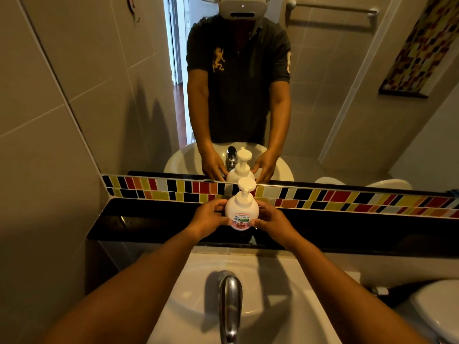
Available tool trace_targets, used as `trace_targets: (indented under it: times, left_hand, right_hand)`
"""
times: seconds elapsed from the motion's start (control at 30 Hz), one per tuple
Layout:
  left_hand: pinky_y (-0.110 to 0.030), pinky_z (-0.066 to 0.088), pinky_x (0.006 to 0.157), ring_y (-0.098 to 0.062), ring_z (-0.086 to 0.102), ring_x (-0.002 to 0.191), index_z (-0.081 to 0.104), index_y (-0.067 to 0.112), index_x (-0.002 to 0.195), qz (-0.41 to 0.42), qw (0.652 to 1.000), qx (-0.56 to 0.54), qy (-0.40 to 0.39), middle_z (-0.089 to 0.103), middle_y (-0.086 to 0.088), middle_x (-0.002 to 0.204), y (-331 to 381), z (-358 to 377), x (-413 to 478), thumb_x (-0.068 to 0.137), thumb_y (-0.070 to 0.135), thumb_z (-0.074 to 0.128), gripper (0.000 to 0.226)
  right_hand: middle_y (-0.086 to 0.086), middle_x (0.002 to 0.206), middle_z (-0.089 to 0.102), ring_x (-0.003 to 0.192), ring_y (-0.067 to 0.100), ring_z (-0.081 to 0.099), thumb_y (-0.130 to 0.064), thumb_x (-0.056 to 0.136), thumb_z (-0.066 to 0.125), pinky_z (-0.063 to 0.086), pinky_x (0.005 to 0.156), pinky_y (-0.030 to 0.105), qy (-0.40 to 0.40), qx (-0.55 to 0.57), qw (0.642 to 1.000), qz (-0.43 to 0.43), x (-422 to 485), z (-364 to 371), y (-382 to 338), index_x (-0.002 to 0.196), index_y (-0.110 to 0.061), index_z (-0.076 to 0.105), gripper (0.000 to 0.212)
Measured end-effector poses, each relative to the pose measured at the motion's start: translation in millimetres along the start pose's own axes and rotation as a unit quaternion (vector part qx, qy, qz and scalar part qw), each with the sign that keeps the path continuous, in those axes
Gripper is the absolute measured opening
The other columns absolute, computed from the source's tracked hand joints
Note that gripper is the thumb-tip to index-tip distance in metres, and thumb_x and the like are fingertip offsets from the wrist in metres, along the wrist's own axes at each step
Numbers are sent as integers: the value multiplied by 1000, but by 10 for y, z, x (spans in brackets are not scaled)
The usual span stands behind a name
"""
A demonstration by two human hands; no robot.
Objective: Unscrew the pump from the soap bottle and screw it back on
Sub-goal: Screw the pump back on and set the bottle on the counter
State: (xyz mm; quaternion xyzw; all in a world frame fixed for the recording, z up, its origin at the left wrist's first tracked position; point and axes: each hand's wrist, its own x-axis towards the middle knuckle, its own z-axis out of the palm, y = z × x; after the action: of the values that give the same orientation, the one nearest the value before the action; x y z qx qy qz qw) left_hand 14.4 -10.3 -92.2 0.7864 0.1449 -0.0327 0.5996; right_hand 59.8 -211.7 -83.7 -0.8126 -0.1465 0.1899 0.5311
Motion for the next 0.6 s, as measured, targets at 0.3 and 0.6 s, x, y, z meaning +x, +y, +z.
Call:
trace_targets:
  times: [0.3, 0.6]
  left_hand:
    - [-40, 53, 98, -25, 62, 120, 58, 10, 131, 0, 1000, -1, 15, 66, -10, 129, 23, 22, 88, 71, -3, 78, 64]
    - [-47, 50, 103, -26, 61, 121, 57, 11, 131, 2, 1000, 7, 15, 65, -9, 130, 45, 17, 136, 73, 0, 78, 63]
  right_hand:
    - [7, 139, 57, 128, 26, 52, -8, 87, 68, 45, 106, 52, 26, 3, 1000, 1, 115, 50, 15, 140, -21, 49, 58]
    - [8, 139, 57, 127, 28, 54, -10, 90, 66, 46, 105, 54, 23, 3, 1000, -3, 203, 52, 50, 141, -21, 48, 55]
